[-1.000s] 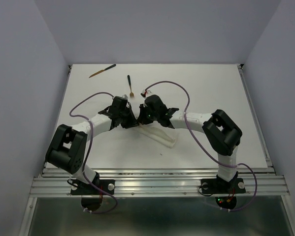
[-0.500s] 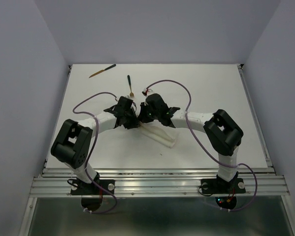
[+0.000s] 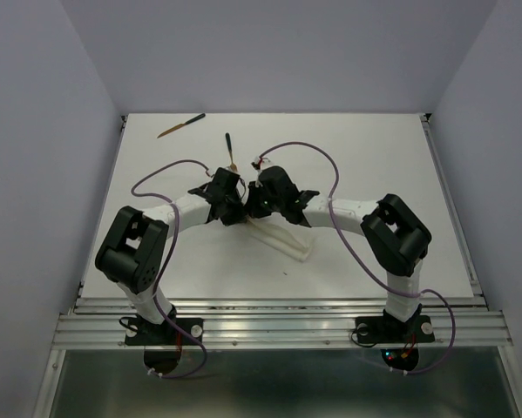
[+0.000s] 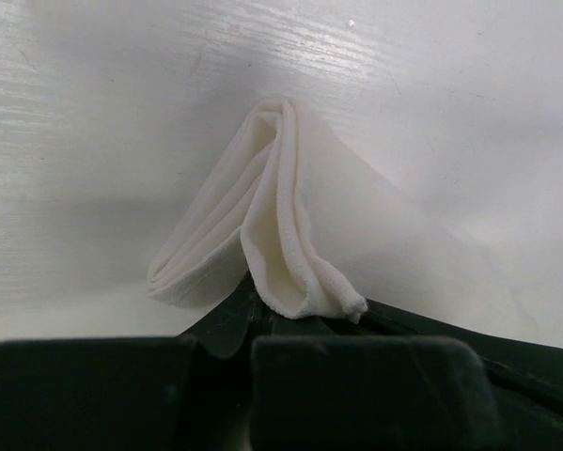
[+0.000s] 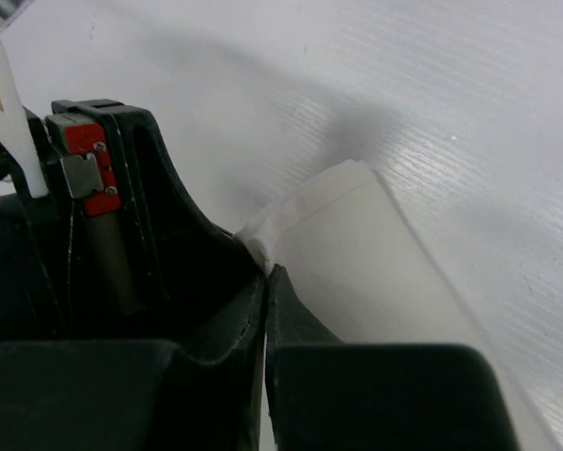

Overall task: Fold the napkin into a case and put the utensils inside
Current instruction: Grasp the top corner of the smaller rectangle folded napkin from the folded napkin.

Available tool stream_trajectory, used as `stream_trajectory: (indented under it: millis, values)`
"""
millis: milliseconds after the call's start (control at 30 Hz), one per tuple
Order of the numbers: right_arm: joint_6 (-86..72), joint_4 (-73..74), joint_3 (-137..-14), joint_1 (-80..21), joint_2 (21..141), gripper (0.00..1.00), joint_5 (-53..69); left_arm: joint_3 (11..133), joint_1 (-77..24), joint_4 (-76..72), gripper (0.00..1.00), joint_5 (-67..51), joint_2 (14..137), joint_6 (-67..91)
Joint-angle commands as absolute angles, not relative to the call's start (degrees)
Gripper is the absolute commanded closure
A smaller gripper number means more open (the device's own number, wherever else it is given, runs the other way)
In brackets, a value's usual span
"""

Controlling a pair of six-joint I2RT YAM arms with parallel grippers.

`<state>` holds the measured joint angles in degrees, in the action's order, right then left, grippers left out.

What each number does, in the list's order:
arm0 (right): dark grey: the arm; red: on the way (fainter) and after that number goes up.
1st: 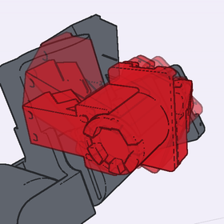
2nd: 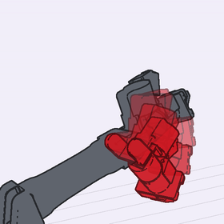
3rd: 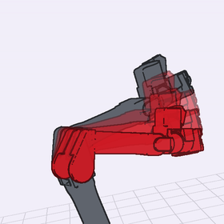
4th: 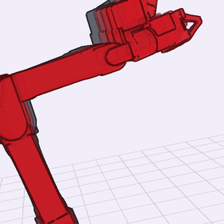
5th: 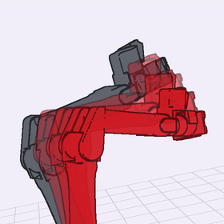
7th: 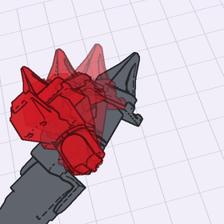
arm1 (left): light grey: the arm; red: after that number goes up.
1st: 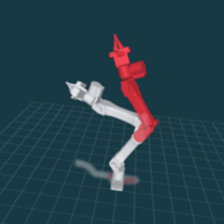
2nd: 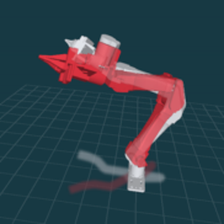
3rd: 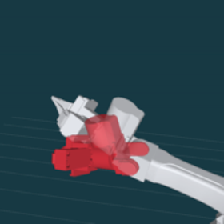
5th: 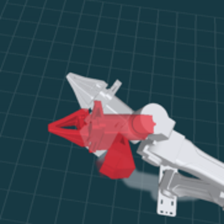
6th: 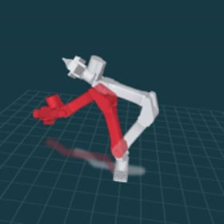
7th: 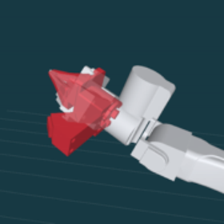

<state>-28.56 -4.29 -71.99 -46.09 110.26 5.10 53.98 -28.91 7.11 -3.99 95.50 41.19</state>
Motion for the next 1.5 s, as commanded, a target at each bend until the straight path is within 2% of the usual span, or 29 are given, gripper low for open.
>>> stream_trajectory:
  millis: [0,400,433,600,667,1200,1467]
  values:
    - [-28.74,-7.12,-70.40,-46.23,106.88,0.99,6.24,56.43,-29.27,8.00,1.00,-1.67,94.57,41.22]
    - [-28.04,-6.94,-69.43,-45.70,106.17,0.99,5.71,54.58,-29.09,7.21,1.00,-2.28,92.64,42.10]
    - [-28.04,-7.03,-69.52,-45.70,106.17,0.99,5.71,54.67,-29.18,7.12,0.98,-2.46,92.64,42.01]
    - [-27.77,-6.94,-69.70,-45.70,106.35,0.99,5.10,55.02,-29.62,7.21,0.72,-2.37,92.81,41.14]
    - [-27.86,-6.94,-69.79,-45.70,106.35,0.99,5.19,55.28,-29.97,7.56,0.69,-2.46,93.60,40.61]
    - [-27.77,-7.03,-70.75,-45.70,105.91,0.99,6.06,58.53,-32.61,11.78,0.69,3.78,98.26,39.20]
    - [-27.60,-7.03,-70.66,-45.70,105.82,0.99,6.15,59.15,-33.13,12.39,0.83,4.83,99.32,39.55]
